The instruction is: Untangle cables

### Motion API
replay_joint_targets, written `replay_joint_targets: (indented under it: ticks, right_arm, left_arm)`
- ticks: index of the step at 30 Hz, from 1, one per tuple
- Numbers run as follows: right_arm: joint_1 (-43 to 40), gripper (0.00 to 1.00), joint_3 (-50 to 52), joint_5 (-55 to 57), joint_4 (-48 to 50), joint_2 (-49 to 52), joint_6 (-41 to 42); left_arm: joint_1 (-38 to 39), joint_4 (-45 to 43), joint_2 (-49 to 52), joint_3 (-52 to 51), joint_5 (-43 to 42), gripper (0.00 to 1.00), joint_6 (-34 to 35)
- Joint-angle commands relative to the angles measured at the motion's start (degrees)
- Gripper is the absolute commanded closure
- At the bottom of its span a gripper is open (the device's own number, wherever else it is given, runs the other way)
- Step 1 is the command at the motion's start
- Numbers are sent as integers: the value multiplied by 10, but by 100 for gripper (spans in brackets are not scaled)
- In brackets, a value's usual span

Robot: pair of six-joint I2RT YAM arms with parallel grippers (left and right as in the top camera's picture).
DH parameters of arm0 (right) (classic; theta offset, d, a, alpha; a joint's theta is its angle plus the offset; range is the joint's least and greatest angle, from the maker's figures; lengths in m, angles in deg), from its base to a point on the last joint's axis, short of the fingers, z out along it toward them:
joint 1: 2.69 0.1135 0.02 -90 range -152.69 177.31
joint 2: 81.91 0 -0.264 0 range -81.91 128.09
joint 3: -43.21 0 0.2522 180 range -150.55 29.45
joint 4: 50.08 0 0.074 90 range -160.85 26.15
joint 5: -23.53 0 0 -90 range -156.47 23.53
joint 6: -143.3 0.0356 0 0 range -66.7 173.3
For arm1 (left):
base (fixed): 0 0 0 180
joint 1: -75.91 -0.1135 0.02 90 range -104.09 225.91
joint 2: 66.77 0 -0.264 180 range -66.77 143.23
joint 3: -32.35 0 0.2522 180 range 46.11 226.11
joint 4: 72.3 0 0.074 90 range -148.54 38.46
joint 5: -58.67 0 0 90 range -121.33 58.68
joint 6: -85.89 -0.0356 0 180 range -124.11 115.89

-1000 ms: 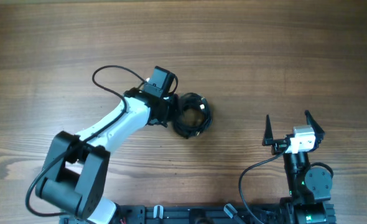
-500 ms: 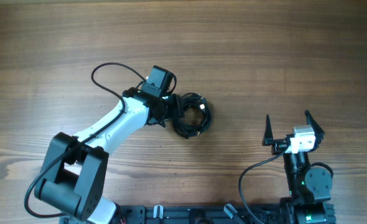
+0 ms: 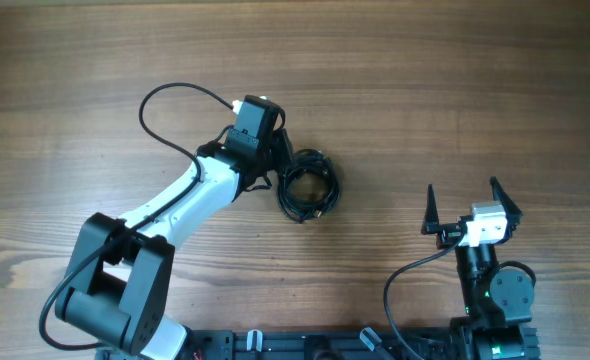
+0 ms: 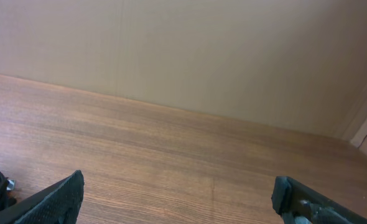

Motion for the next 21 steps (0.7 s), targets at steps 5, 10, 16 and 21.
replay_joint_targets:
  ticks: [5, 10, 16, 21]
  right_arm:
    - [-3, 0, 1, -9, 2, -5, -1]
    - [-3, 0, 1, -9, 2, -5, -1]
    - [-3, 0, 1, -9, 2, -5, -2]
    - [-3, 0, 1, -9, 2, -5, -1]
  left_arm:
    - [33, 81, 14, -8, 14, 80, 53]
    - [78, 138, 22, -8, -79, 82, 61]
    - [86, 142, -2, -4, -87, 82, 61]
    - [28, 82, -50, 16, -83, 70, 59]
